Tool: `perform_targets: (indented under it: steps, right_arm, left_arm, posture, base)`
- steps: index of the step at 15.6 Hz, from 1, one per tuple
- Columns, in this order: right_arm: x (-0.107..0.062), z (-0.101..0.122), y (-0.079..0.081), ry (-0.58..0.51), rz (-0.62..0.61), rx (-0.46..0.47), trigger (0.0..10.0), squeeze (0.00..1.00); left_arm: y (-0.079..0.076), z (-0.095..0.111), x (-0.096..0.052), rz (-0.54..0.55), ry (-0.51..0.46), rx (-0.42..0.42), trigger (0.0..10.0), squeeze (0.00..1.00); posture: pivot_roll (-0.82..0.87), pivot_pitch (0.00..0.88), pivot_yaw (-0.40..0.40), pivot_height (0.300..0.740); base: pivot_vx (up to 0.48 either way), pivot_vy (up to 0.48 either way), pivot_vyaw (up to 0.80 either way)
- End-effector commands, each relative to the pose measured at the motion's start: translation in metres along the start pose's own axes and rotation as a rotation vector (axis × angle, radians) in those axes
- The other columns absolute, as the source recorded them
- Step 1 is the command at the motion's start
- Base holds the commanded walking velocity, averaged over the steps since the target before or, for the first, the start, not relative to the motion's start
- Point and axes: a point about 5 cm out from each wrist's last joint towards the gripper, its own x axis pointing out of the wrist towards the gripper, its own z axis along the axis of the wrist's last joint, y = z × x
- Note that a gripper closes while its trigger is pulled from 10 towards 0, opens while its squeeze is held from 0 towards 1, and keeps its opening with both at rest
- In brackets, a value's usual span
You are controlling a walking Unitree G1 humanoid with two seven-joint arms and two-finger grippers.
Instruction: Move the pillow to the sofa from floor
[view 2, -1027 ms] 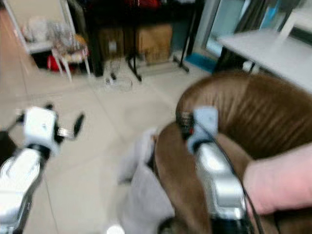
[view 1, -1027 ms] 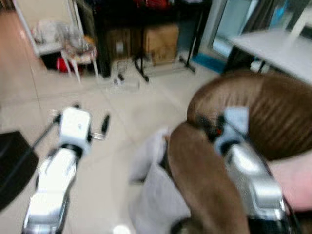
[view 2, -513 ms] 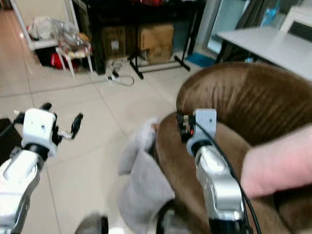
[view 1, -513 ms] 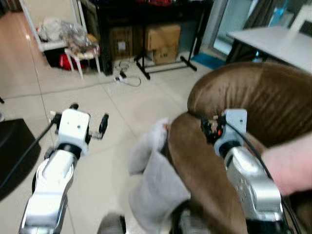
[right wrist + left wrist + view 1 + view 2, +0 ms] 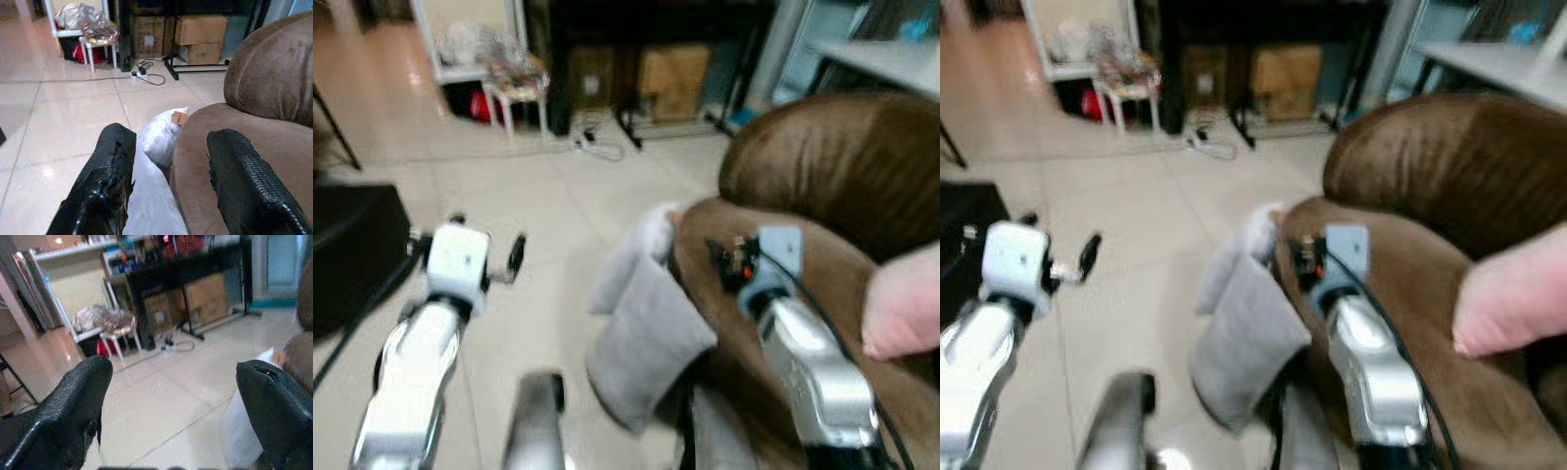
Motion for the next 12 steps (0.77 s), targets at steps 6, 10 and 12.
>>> perform_targets:
  steps: [6,10,12]
  right_arm:
    - [0.0018,0.0004,0.0004,0.006,0.007,-0.023,10.0,0.0]
    - [0.0024,-0.0007,0.0074,0.011,0.048,-0.1,10.0,0.0]
    - [0.0024,-0.0003,0.0052,0.01,0.031,-0.073,10.0,0.0]
  left_arm:
    - [-0.0003,-0.0099,-0.0063,0.007,0.038,-0.01,10.0,0.0]
    - [-0.0016,-0.0095,-0.0065,-0.01,0.028,-0.026,10.0,0.0]
    - [-0.0016,-0.0095,-0.0067,-0.01,0.028,-0.027,10.0,0.0]
  posture:
    - [-0.01,0.0,-0.072,0.535]
    - [-0.01,0.0,-0.075,0.535]
    - [-0.01,0.0,-0.075,0.535]
  base:
    - [0.0,0.0,0.0]
    - [0.0,0.0,0.6]
    - [0.0,0.0,0.0]
